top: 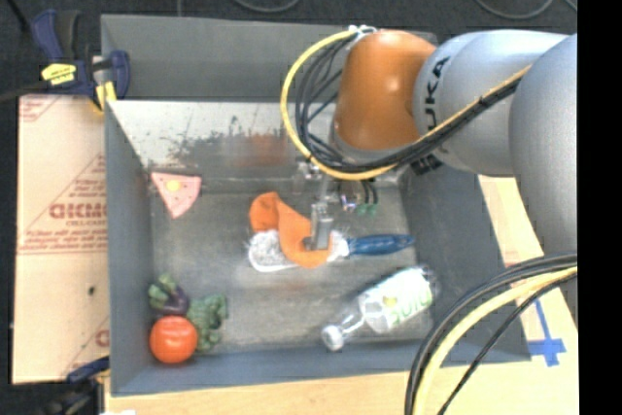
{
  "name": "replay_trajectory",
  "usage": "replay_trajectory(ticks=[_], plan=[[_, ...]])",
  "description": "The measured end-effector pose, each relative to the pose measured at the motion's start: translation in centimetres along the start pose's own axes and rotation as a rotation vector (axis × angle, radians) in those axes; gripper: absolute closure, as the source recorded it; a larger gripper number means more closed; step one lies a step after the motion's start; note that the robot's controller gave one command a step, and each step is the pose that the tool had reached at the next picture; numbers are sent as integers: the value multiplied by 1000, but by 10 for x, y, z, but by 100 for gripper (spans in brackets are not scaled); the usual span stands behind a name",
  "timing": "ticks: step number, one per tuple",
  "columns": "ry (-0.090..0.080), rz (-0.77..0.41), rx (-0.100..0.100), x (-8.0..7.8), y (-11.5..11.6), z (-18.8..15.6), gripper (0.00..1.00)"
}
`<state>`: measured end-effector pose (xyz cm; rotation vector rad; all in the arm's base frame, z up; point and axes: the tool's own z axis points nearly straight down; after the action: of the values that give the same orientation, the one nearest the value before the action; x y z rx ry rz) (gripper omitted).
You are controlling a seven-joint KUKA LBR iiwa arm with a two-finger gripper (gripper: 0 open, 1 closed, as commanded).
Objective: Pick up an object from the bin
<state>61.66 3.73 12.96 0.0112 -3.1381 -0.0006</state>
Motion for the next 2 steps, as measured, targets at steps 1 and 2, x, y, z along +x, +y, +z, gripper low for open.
replay_trajectory(ticks=[1, 2], plan=[[-8, 0, 0, -2, 0, -5, 0], [-10, 69, -1, -3, 1, 18, 0]])
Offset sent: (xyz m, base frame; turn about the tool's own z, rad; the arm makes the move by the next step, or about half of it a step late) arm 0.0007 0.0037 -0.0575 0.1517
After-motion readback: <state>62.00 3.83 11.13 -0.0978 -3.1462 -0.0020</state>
